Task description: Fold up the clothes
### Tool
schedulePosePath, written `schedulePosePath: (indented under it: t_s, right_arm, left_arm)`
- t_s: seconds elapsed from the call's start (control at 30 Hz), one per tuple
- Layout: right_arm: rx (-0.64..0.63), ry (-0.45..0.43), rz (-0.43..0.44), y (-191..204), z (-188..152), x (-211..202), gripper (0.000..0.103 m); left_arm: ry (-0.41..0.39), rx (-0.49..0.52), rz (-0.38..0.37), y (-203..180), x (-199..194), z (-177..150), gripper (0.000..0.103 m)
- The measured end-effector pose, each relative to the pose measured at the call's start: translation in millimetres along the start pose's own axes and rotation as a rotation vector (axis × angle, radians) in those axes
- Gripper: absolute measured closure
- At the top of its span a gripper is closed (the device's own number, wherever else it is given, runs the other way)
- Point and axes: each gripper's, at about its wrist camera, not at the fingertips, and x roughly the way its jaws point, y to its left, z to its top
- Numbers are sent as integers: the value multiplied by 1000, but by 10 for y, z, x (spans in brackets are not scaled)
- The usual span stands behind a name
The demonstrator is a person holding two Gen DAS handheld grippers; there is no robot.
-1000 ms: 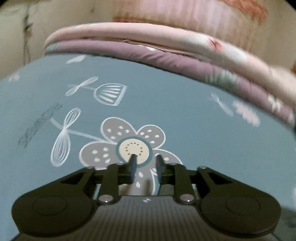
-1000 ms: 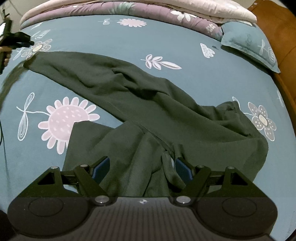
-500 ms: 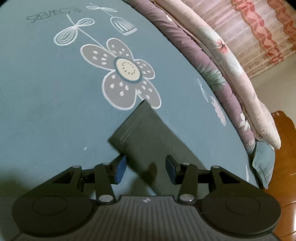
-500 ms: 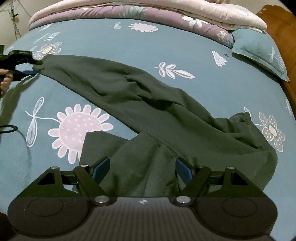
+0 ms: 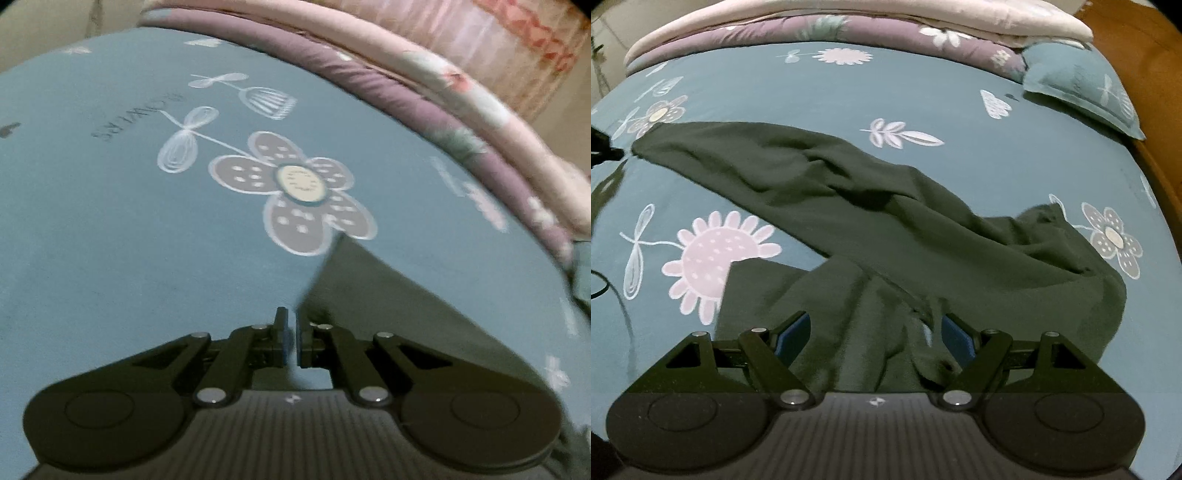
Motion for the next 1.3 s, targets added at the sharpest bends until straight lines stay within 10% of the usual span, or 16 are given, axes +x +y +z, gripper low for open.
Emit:
schedulePosePath:
  t_s: [0.17, 0.67, 0.77, 1.3]
  right_arm:
    - [46, 4, 17, -144, -43, 60, 21]
    - [147, 107, 94, -643, -462, 657, 19]
    - [136, 74, 130, -638, -589, 726, 0]
    - [2, -24, 220, -709, -681, 585, 4]
  left_arm:
    - [6, 174, -57, -460, -173, -221, 57]
    - [127, 612, -318, -1892, -486, -1256, 48]
    - [143, 650, -336, -2049, -514, -1440, 48]
    - [191, 566, -353, -2331, -855, -2159, 42]
